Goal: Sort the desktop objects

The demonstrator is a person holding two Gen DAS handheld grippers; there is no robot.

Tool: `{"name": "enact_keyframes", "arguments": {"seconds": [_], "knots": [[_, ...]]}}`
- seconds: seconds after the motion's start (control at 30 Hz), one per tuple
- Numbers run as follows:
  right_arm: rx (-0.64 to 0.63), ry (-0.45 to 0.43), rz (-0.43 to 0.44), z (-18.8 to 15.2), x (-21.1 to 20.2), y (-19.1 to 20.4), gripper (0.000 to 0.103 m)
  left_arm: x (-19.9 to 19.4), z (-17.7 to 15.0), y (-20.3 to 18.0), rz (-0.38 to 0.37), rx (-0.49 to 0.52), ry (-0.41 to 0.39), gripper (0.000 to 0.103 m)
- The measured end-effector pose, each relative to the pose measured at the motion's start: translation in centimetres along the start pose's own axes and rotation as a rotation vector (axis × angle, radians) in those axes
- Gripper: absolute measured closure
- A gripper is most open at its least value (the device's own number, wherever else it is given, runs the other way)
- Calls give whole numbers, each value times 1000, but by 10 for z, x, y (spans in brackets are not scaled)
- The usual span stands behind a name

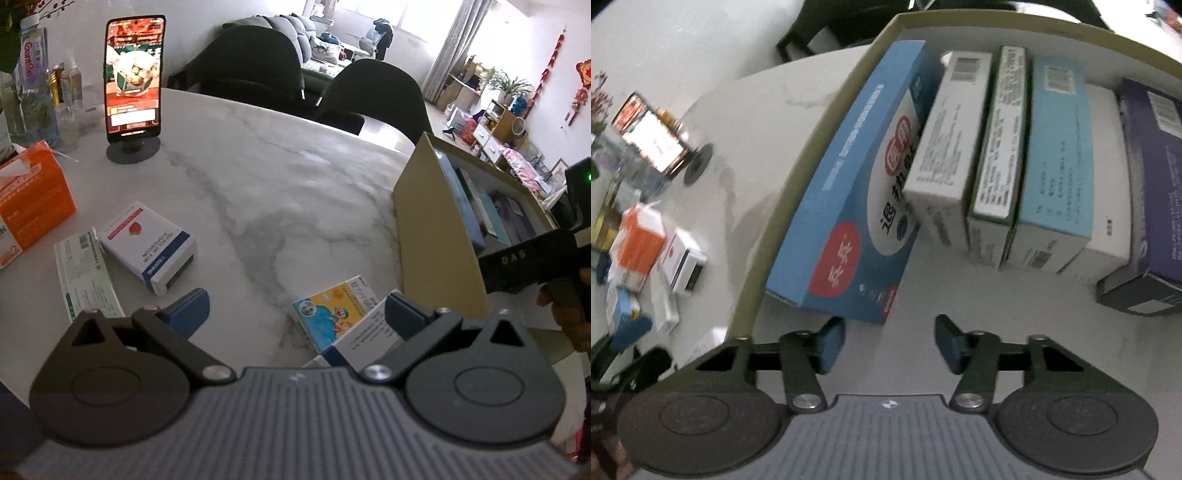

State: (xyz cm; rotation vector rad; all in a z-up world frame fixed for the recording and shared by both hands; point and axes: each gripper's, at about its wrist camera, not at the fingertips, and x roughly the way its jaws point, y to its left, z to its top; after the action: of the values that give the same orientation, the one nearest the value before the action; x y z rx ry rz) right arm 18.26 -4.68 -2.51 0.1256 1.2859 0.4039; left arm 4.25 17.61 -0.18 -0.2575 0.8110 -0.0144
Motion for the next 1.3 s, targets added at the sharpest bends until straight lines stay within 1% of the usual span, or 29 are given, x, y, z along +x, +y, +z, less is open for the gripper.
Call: {"name": "enact_keyframes", "arguments": {"seconds": [0.07, 0.17, 0.33, 0.47, 0.57, 0.6, 0.67, 0.87, 0.97, 1.13, 1.3], "knots": [[16, -27, -8, 2, 4, -1, 55, 1, 0, 1, 2, -5, 1, 0], [33, -63, -2, 3, 3, 1, 58, 3, 0, 1, 3, -6, 7, 0], [60, -120, 11, 3, 0, 3, 58, 4, -1, 3, 8, -5, 10, 0], [89, -133, 42, 3, 2, 3, 57, 3, -2, 9, 24, -18, 10, 0], [97, -138, 43, 2, 1, 2, 57, 2, -3, 15, 38, -28, 9, 0], [100, -140, 42, 2, 1, 2, 55, 1, -3, 17, 42, -31, 8, 0], [106, -150, 33, 0, -3, 1, 45, 0, -4, 20, 49, -38, 7, 0], [90, -208, 10, -9, -19, 3, 32, 1, -7, 33, 93, -47, 11, 0], [86, -249, 4, -16, -30, 3, 30, -1, -9, 40, 104, -48, 11, 0], [77, -306, 5, -28, -47, 4, 26, -3, -12, 56, 145, -38, 3, 0], [75, -356, 11, -42, -59, 6, 23, -3, -12, 76, 175, -73, -2, 0]]}}
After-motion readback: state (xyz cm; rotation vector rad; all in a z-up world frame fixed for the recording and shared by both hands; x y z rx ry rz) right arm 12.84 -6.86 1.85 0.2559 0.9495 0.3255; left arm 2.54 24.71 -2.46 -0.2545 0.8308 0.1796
